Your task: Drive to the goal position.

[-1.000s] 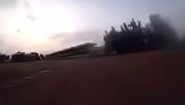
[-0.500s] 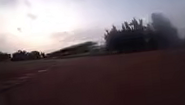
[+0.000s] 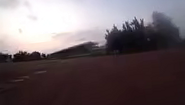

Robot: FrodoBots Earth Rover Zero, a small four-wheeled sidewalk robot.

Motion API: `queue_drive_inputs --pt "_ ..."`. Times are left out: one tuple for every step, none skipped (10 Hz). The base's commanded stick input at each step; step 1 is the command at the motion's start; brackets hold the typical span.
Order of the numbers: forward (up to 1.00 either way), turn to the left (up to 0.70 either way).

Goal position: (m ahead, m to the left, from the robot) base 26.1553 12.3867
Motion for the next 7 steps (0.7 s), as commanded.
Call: queue_drive_inputs --pt "0.70 0.00" --pt "0.70 0.00" --pt "0.70 0.00" --pt "0.70 0.00" --pt "0.70 0.00" --pt "0.70 0.00" --pt "0.70 0.00"
